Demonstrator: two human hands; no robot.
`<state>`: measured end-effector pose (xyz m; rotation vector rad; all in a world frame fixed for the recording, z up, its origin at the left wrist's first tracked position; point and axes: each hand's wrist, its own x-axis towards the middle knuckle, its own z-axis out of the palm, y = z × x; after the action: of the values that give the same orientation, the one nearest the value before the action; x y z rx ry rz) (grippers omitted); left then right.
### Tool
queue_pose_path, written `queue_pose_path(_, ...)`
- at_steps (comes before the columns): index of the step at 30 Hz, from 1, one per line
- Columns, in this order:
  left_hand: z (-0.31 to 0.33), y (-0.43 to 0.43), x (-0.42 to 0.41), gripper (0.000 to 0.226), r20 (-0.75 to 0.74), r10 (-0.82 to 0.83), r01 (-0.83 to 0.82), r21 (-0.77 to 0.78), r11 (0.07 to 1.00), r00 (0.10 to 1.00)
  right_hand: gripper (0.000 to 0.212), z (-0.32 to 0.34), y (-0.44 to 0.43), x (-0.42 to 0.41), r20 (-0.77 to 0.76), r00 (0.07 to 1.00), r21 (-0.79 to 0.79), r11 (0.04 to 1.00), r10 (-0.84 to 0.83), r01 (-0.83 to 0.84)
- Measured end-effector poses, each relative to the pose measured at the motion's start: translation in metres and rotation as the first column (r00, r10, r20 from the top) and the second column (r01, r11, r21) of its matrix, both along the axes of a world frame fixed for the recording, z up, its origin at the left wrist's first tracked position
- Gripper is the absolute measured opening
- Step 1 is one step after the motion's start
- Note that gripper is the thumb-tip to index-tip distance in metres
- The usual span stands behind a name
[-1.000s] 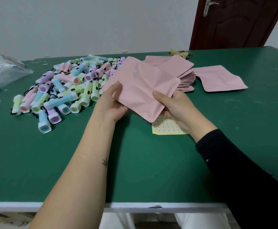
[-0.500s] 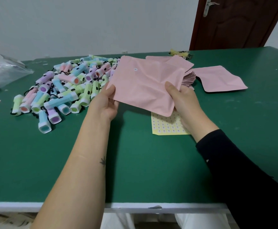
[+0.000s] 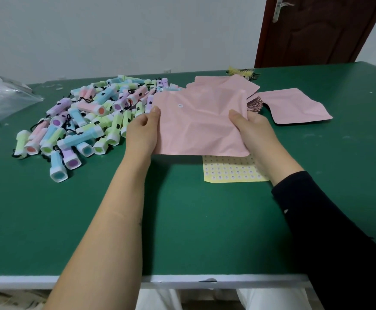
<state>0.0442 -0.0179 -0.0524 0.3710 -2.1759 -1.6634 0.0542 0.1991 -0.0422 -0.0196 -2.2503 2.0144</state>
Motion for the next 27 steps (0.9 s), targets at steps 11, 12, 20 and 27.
queue_pose_path(11,-0.006,-0.006,-0.003,0.028,-0.092,0.005,-0.022,-0.184,0.983,0.996,0.014,-0.005,0.019,-0.009,0.032,0.984,-0.006,0.985,0.173,-0.173)
queue_pose_path(12,-0.008,-0.004,-0.003,0.03,-0.1,0.007,-0.024,-0.175,0.984,0.995,0.014,-0.004,0.024,-0.009,0.044,0.983,-0.007,0.984,0.177,-0.177)
queue_pose_path(20,-0.021,0.012,-0.011,0.012,-0.074,0.026,-0.027,-0.017,0.999,0.997,0.012,0.0,0.087,-0.021,0.195,0.924,-0.679,0.635,-0.328,0.368)
queue_pose_path(27,-0.029,0.043,-0.003,0.014,0.123,-0.185,0.222,-0.534,0.816,0.975,0.016,-0.006,0.116,-0.039,0.236,0.744,-0.697,0.424,-0.625,0.578)
